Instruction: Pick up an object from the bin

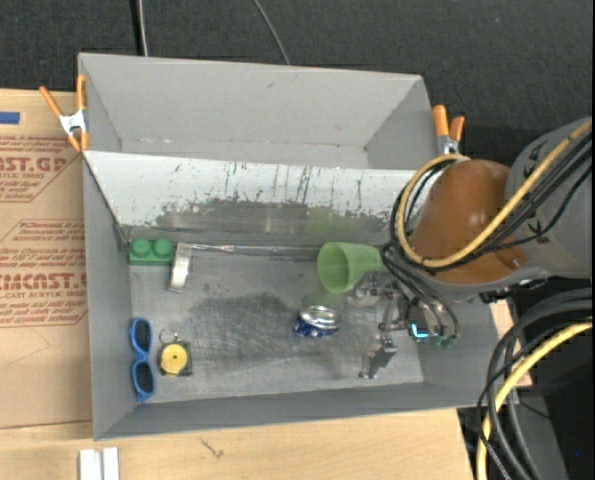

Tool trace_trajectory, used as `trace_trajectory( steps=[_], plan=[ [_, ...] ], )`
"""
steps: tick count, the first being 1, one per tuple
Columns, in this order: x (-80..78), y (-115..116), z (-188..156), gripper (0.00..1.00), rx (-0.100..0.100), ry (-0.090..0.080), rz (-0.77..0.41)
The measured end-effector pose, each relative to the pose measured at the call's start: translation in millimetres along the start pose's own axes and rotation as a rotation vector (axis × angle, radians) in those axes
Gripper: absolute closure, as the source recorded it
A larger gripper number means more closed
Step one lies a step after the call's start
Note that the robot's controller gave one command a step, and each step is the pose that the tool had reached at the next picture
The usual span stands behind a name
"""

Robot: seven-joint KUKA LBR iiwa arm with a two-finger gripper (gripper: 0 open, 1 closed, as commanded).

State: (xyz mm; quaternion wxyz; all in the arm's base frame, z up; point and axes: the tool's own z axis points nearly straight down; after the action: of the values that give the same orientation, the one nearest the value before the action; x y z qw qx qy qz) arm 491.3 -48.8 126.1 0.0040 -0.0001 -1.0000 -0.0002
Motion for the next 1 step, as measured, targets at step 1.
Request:
trace_trajectory(
  steps=[1],
  plan=[
    [-8.6,31.4,53.0,0.00,0.001,-0.015,0.253]
  ],
)
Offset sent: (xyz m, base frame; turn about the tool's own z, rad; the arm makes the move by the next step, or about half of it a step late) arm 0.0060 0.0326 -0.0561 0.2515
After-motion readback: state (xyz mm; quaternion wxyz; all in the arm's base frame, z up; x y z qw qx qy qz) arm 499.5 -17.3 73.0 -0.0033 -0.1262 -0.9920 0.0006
